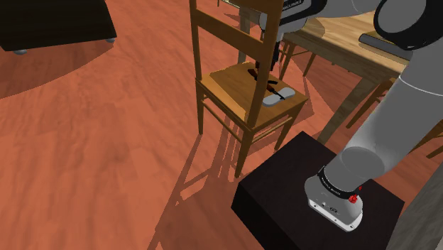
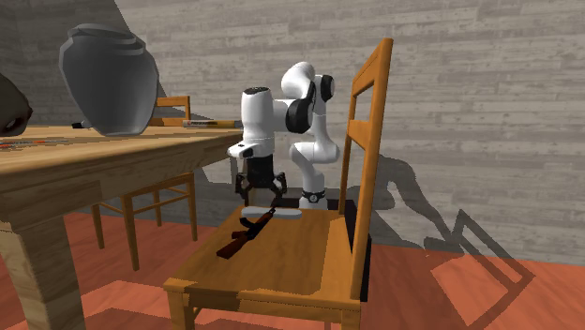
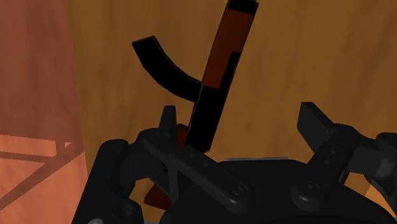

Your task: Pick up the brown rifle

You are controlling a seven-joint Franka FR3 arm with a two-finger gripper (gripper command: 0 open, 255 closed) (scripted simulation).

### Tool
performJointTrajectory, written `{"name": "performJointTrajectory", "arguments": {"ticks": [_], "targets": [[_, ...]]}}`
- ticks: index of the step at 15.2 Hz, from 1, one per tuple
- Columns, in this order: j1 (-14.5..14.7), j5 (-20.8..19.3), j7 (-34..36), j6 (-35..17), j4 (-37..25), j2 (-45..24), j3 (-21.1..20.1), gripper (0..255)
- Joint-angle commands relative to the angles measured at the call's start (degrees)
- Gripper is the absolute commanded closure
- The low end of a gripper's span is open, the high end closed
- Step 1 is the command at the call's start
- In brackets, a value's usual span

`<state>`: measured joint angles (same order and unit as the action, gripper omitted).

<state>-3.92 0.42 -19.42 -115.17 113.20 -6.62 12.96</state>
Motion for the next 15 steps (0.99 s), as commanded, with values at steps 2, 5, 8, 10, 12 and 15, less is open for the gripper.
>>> {"name": "performJointTrajectory", "arguments": {"ticks": [2,5,8,10,12,15], "targets": [[-1.3,2.3,-2.5,-0.3,-5.4,-6.6,0.4,0],[-1.4,2.6,-2.7,-2.3,-4.3,-7.6,0.2,0],[-1.5,2.9,-2.9,-4.3,-3.3,-8.6,0.1,0],[-1.6,3.0,-3.0,-5.4,-2.8,-9.2,0.1,0],[-1.5,3.1,-2.9,-5.3,-3.0,-9.3,0.0,255],[-1.6,3.1,-3.0,-5.3,-3.0,-9.3,0.1,255]]}}
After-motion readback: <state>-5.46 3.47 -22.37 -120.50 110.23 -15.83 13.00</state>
